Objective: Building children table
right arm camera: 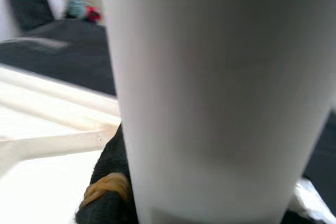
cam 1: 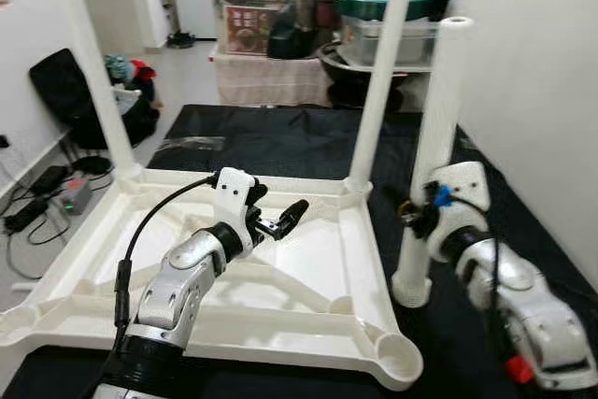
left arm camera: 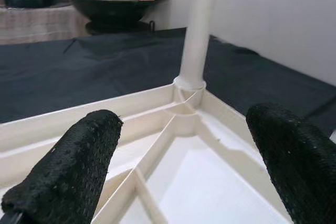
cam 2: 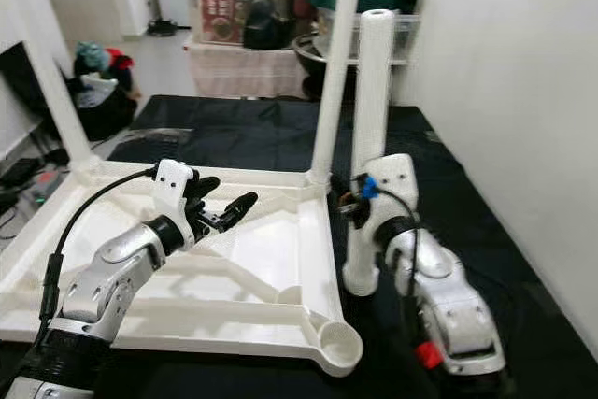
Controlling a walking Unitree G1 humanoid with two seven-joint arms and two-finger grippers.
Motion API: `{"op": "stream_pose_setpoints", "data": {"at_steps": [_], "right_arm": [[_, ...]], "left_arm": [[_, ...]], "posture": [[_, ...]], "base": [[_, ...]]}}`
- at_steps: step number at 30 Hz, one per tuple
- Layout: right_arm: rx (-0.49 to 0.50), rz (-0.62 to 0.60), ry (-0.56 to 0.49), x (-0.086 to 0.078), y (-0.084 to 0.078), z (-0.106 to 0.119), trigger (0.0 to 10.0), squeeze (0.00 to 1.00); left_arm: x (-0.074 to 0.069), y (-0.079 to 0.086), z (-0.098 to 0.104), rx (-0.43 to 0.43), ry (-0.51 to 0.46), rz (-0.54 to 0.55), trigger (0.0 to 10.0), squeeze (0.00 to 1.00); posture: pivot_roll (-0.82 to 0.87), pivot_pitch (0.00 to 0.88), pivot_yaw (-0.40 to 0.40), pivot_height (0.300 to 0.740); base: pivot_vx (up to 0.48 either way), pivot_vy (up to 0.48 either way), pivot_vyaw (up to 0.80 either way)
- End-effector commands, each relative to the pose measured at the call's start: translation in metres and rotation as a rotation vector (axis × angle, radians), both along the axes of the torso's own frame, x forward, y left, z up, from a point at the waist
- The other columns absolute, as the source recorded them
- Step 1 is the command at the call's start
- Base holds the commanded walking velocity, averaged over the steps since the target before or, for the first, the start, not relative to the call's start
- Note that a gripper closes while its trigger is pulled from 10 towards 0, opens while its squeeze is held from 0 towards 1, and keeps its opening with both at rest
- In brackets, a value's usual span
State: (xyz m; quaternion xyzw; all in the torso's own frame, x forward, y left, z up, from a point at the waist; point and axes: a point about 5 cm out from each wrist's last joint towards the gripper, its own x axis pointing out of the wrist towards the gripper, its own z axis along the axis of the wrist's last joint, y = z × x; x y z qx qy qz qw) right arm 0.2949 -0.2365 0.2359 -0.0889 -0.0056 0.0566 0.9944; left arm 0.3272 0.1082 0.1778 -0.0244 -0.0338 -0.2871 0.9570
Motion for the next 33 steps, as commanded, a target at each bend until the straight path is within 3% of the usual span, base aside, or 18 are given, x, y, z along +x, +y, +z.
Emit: {"op": "stream_pose_setpoints", "data": {"at_steps": [1,6,7,8,11,13,16,19,27,33], "right_arm": [[0.013,0.013,-0.060,-0.003,-0.010,0.021,10.0,0.00],[0.053,0.063,-0.107,-0.007,-0.016,0.041,10.0,0.00],[0.115,0.150,-0.121,-0.011,-0.017,0.047,10.0,0.00],[0.115,0.150,-0.121,-0.011,-0.017,0.047,10.0,0.00],[0.159,0.306,-0.085,-0.020,-0.015,0.035,10.0,0.00],[0.131,0.422,-0.071,-0.029,-0.003,0.030,10.0,0.00],[0.102,0.489,-0.071,-0.035,0.005,0.027,10.0,0.00],[0.082,0.641,-0.023,-0.049,0.030,0.011,10.0,0.00],[0.117,0.741,-0.010,-0.058,0.042,0.008,10.0,0.00],[0.150,0.705,-0.061,-0.053,0.029,0.022,10.0,0.00]], "left_arm": [[-0.002,-0.004,-0.002,0.019,0.002,-0.019,10.0,0.41],[-0.002,-0.004,-0.003,0.021,0.002,-0.024,10.0,0.41],[-0.001,-0.004,-0.003,0.022,0.003,-0.025,10.0,0.41],[-0.001,-0.004,-0.003,0.022,0.003,-0.025,10.0,0.41],[-0.001,-0.005,-0.004,0.024,0.005,-0.026,10.0,0.41],[-0.001,-0.004,-0.004,0.021,0.006,-0.021,10.0,0.42],[-0.001,-0.003,-0.004,0.019,0.007,-0.019,10.0,0.42],[-0.002,-0.003,-0.006,0.021,0.012,-0.020,10.0,0.42],[-0.002,-0.001,-0.005,0.021,0.014,-0.022,10.0,0.42],[-0.001,0.000,-0.006,0.022,0.020,-0.021,10.0,0.42]], "posture": [[0.01,0.000,-0.035,0.740],[0.00,0.000,-0.032,0.740],[0.00,0.000,-0.028,0.740],[0.00,0.000,-0.028,0.740],[0.00,0.000,-0.036,0.740],[0.00,0.000,-0.035,0.740],[0.00,0.000,-0.034,0.740],[0.01,0.000,-0.034,0.740],[0.01,0.000,-0.032,0.740],[0.01,0.000,-0.030,0.740]], "base": [[0.000,0.000,0.00],[0.000,0.000,0.00],[0.000,0.000,0.00],[0.000,0.000,0.00],[0.000,0.000,0.00],[0.000,0.000,0.00],[0.000,0.000,0.00],[0.000,0.000,0.00],[0.000,0.000,0.00],[0.000,0.000,0.00]]}}
